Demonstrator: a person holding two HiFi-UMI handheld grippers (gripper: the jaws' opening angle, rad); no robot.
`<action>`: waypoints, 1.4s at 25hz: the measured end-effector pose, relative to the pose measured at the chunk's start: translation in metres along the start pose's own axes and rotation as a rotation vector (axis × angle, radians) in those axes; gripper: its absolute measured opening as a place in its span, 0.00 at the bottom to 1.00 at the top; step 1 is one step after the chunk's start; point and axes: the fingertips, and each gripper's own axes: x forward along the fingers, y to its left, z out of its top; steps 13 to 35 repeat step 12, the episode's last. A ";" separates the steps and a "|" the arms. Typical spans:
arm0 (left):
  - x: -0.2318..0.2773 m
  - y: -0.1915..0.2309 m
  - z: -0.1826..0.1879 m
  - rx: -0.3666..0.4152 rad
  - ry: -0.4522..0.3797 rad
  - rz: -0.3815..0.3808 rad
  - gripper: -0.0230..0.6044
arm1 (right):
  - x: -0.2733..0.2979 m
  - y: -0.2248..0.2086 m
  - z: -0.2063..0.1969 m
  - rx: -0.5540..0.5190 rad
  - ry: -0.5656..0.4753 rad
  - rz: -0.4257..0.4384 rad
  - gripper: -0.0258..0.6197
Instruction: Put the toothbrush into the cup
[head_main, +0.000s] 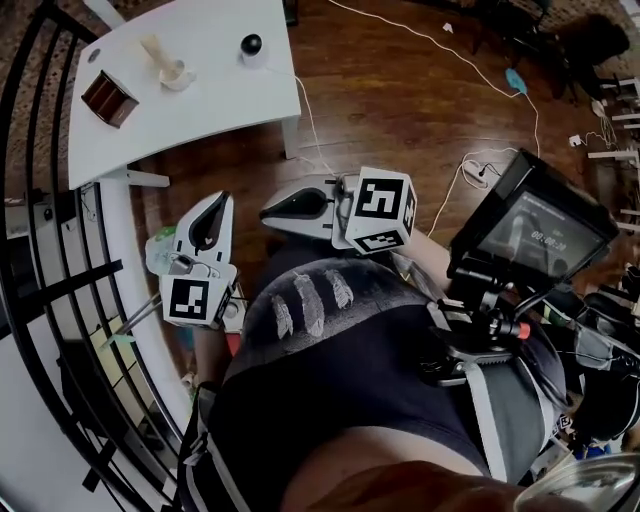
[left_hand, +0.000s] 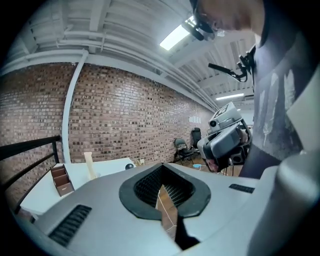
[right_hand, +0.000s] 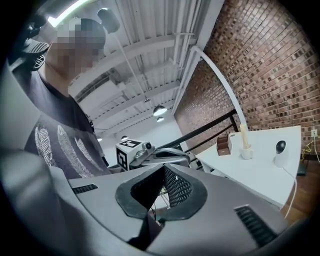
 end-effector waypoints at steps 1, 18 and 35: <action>-0.002 0.002 0.001 -0.002 -0.006 -0.007 0.01 | 0.002 0.000 0.001 0.007 -0.005 -0.010 0.03; -0.047 -0.007 -0.009 0.006 -0.048 -0.077 0.01 | 0.035 0.031 -0.004 0.061 -0.094 -0.040 0.03; -0.047 -0.007 -0.009 0.006 -0.048 -0.077 0.01 | 0.035 0.031 -0.004 0.061 -0.094 -0.040 0.03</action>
